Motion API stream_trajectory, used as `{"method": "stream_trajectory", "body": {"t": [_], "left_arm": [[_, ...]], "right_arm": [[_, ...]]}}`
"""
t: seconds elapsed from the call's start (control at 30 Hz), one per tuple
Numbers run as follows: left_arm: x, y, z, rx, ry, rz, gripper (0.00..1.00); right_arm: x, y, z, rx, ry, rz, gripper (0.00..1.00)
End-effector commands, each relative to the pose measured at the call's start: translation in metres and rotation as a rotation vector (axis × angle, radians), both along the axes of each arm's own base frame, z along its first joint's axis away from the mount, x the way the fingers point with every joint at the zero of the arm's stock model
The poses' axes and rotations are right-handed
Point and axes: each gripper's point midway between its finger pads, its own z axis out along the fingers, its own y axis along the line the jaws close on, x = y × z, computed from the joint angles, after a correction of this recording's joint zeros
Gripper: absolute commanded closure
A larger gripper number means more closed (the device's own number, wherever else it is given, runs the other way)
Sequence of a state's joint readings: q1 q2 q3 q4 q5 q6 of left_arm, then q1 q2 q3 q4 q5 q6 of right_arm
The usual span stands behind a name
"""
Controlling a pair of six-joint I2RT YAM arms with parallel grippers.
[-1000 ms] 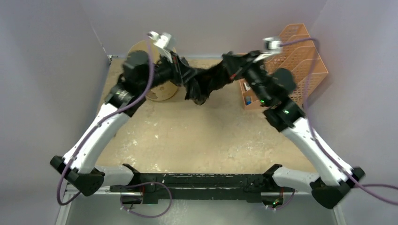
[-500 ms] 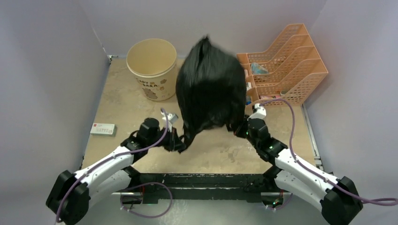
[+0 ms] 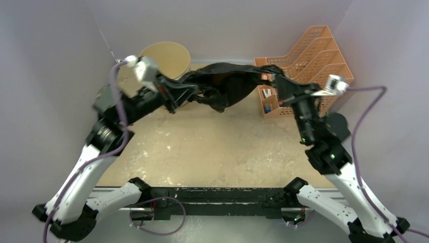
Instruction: Put the trash bags into the trash bin
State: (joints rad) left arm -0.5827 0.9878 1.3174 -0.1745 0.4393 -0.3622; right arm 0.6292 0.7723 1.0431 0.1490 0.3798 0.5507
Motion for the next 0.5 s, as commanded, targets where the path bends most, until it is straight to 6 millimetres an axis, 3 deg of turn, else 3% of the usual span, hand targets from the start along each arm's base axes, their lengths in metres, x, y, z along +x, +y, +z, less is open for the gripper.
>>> {"method": "stream_trajectory", "body": {"t": [0.0, 0.03, 0.07, 0.1, 0.17, 0.2, 0.23, 0.27, 0.33, 0.43, 0.47], "left_arm": [[-0.024, 0.027, -0.011, 0.031, -0.113, 0.048, 1.00], [-0.026, 0.028, -0.034, 0.038, -0.076, 0.047, 1.00], [-0.025, 0.026, -0.070, 0.056, 0.005, 0.040, 1.00], [-0.027, 0.021, -0.110, 0.075, 0.100, 0.015, 1.00], [-0.040, 0.011, -0.195, 0.090, 0.329, -0.065, 1.00], [-0.048, 0.007, -0.226, 0.080, 0.408, -0.102, 1.00], [-0.052, 0.005, -0.252, 0.066, 0.476, -0.114, 1.00], [-0.055, 0.005, -0.266, 0.052, 0.519, -0.113, 1.00], [-0.052, 0.005, -0.262, 0.027, 0.504, -0.105, 1.00], [-0.033, 0.006, -0.223, 0.039, 0.394, -0.048, 1.00], [-0.025, 0.006, -0.198, 0.045, 0.354, -0.024, 1.00]], "right_arm": [[-0.011, -0.039, -0.007, 0.002, -0.056, -0.151, 1.00], [-0.007, -0.036, -0.037, -0.007, -0.006, -0.147, 1.00], [0.000, -0.030, -0.075, -0.023, 0.068, -0.138, 1.00], [0.007, -0.020, -0.132, -0.044, 0.187, -0.116, 1.00], [0.006, -0.003, -0.228, -0.047, 0.420, -0.063, 1.00], [0.002, 0.004, -0.263, -0.043, 0.510, -0.032, 1.00], [-0.004, 0.010, -0.286, -0.033, 0.572, -0.003, 1.00], [-0.007, 0.016, -0.294, -0.023, 0.598, 0.031, 1.00], [-0.007, 0.024, -0.277, -0.015, 0.555, 0.080, 1.00], [0.003, 0.022, -0.216, -0.012, 0.412, 0.064, 1.00], [0.007, 0.019, -0.190, -0.013, 0.360, 0.046, 1.00]]}}
